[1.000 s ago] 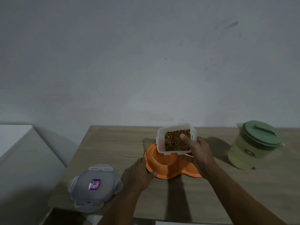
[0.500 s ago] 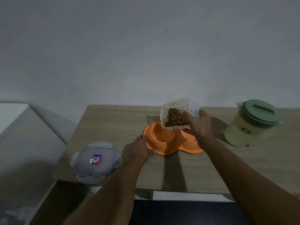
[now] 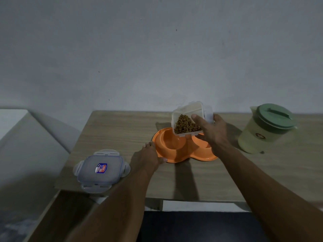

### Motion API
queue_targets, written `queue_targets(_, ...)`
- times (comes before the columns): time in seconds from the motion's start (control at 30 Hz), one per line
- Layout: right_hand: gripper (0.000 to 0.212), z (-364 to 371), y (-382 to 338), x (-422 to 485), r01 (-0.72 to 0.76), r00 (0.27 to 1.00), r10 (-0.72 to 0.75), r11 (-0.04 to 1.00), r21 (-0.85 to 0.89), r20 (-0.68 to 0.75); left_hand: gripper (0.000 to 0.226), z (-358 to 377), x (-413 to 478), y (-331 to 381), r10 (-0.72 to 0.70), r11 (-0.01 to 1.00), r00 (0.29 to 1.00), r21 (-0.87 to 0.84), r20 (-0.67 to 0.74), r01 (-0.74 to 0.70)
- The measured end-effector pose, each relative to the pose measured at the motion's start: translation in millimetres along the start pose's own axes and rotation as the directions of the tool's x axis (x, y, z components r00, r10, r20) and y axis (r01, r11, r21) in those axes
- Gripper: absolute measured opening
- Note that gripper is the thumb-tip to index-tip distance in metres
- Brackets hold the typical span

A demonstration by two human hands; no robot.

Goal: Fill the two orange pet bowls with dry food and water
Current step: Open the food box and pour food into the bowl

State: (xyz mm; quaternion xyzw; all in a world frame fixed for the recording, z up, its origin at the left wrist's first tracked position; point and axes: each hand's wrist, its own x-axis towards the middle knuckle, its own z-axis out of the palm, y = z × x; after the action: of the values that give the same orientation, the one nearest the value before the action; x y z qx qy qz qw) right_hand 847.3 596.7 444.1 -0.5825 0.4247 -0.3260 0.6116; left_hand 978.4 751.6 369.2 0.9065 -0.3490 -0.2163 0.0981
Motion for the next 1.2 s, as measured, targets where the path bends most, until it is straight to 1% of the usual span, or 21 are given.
queue_targets(0.03,0.047,0.6,0.7,0.3,-0.003,1.0,0.003,1.0,0.002,-0.012,0.087,0.1,0.0,0.0,-0.002,1.0,1.0,0.003,-0.001,0.002)
queue_targets(0.07,0.052,1.4,1.7,0.3,0.014,0.999,-0.015,0.999,-0.047,-0.035,0.087,0.1,0.2,0.3,-0.004,1.0,1.0,0.004,-0.003,0.004)
queue_targets(0.13,0.071,2.2,3.0,-1.6,0.055,0.996,-0.066,0.981,-0.186,-0.053,0.086,0.2,0.0,1.0,-0.01,1.0,1.0,0.003,-0.009,0.01)
queue_targets(0.17,0.072,1.4,4.5,-1.7,0.063,0.996,-0.076,0.975,-0.213,-0.051,0.086,-0.1,0.1,1.6,-0.014,1.0,1.0,0.0,-0.011,0.014)
queue_targets(0.27,0.05,2.3,4.9,-3.7,0.07,0.996,-0.078,0.979,-0.193,-0.035,0.09,-1.3,0.3,3.5,-0.019,0.999,1.0,-0.045,0.01,0.02)
queue_targets(0.33,0.045,2.9,2.7,-4.6,0.082,0.995,-0.089,0.982,-0.171,-0.032,0.091,-2.6,-0.4,4.3,-0.017,0.998,1.0,-0.058,0.018,0.018)
queue_targets(0.4,0.039,3.1,3.6,-2.6,0.061,0.997,-0.067,0.989,-0.134,-0.043,0.09,-3.1,-1.1,4.6,-0.019,0.998,1.0,-0.066,0.015,0.019)
queue_targets(0.47,0.04,3.5,4.7,-2.0,0.032,0.997,-0.039,0.994,-0.101,-0.061,0.088,-2.9,-1.1,5.0,-0.025,0.997,1.0,-0.073,0.016,0.026)
queue_targets(0.53,0.047,2.7,5.3,-2.5,0.066,0.995,-0.078,0.985,-0.16,-0.069,0.087,-2.7,-0.6,5.3,-0.033,0.997,0.999,-0.072,0.018,0.034)
queue_targets(0.57,0.048,2.0,5.8,-3.2,0.062,0.995,-0.075,0.983,-0.171,-0.071,0.087,-2.7,-0.3,5.4,-0.034,0.997,0.999,-0.074,0.021,0.035)
queue_targets(0.67,0.041,1.0,6.7,-2.6,0.034,0.996,-0.048,0.986,-0.163,-0.079,0.086,-2.8,-0.2,5.7,-0.035,0.996,0.999,-0.078,0.02,0.036)
queue_targets(0.7,0.042,1.3,4.3,-4.2,0.028,0.996,-0.042,0.986,-0.166,-0.083,0.085,-2.9,-0.5,5.7,-0.037,0.996,0.999,-0.078,0.019,0.039)
queue_targets(0.77,0.05,1.1,2.3,-3.6,0.014,0.996,-0.028,0.987,-0.163,-0.089,0.085,-2.6,-0.6,5.3,-0.039,0.996,0.999,-0.081,0.018,0.04)
queue_targets(0.83,0.049,1.6,2.3,-2.5,-0.018,0.996,0.008,0.993,-0.118,-0.092,0.086,-1.8,-0.3,4.8,-0.04,0.996,0.999,-0.084,0.021,0.041)
queue_targets(0.87,0.053,2.6,2.4,-2.4,-0.02,0.995,0.009,0.993,-0.115,-0.099,0.086,-2.0,-0.3,4.9,-0.04,0.996,0.999,-0.083,0.023,0.041)
queue_targets(0.93,0.071,4.6,1.7,-5.8,-0.011,0.994,-0.008,0.986,-0.166,-0.113,0.087,-2.4,0.2,5.0,-0.043,0.995,0.999,-0.084,0.026,0.045)
queue_targets(0.97,0.077,4.0,3.7,-6.5,-0.006,0.993,-0.016,0.983,-0.184,-0.113,0.087,-2.3,0.5,5.4,-0.045,0.995,0.999,-0.084,0.028,0.047)
queue_targets(1.0,0.079,3.8,5.6,-6.1,0.001,0.994,-0.022,0.982,-0.19,-0.108,0.088,-2.7,0.9,5.9,-0.046,0.995,0.998,-0.082,0.029,0.049)
queue_targets(1.1,0.073,3.7,2.2,-6.9,-0.002,0.994,-0.018,0.984,-0.18,-0.111,0.088,-2.7,1.7,6.5,-0.051,0.996,0.998,-0.078,0.031,0.054)
queue_targets(1.2,0.046,1.1,4.0,-1.0,-0.009,0.993,-0.004,0.994,-0.105,-0.118,0.088,-1.0,2.1,5.5,-0.047,0.995,0.998,-0.086,0.029,0.049)
